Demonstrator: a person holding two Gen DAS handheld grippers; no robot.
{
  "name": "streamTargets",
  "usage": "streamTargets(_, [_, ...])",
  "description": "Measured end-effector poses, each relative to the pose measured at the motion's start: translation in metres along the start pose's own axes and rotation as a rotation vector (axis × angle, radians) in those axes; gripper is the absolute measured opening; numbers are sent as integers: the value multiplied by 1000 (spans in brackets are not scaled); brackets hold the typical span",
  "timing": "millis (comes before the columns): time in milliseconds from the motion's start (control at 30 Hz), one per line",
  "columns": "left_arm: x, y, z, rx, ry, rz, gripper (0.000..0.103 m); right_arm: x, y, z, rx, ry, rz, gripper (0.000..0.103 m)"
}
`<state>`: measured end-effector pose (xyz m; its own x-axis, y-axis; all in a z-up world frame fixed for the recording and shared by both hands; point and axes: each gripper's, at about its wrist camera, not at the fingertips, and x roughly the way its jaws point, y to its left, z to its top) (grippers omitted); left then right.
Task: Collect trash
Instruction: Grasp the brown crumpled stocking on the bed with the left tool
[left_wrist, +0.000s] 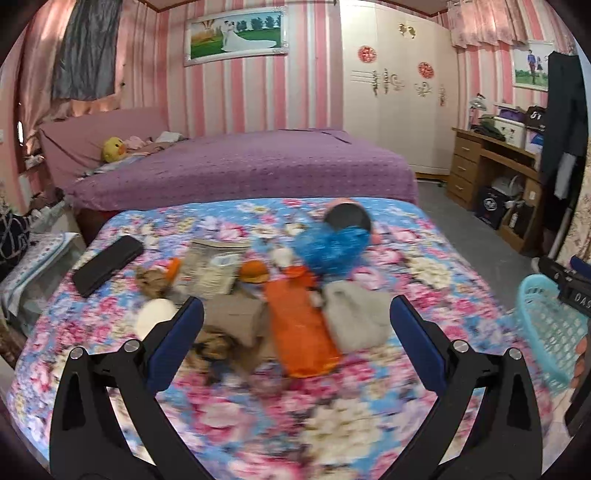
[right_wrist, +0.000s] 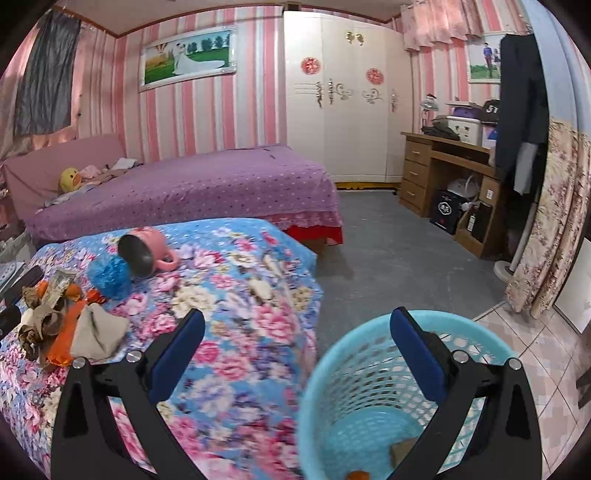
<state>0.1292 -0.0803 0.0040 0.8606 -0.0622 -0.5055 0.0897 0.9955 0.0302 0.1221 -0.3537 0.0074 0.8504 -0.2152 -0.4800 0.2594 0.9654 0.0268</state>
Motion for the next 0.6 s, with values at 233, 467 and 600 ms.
streamTargets(233, [14, 50, -12, -55, 46, 36, 97, 7, 36, -5, -62, 9, 8, 98])
streamTargets(467, [27, 87, -23, -70, 87, 50, 97, 14, 66, -15, -124, 27, -3, 98])
streamTargets(600, [37, 95, -30, -74, 129, 39, 97, 18, 75, -20, -161, 43, -19, 98])
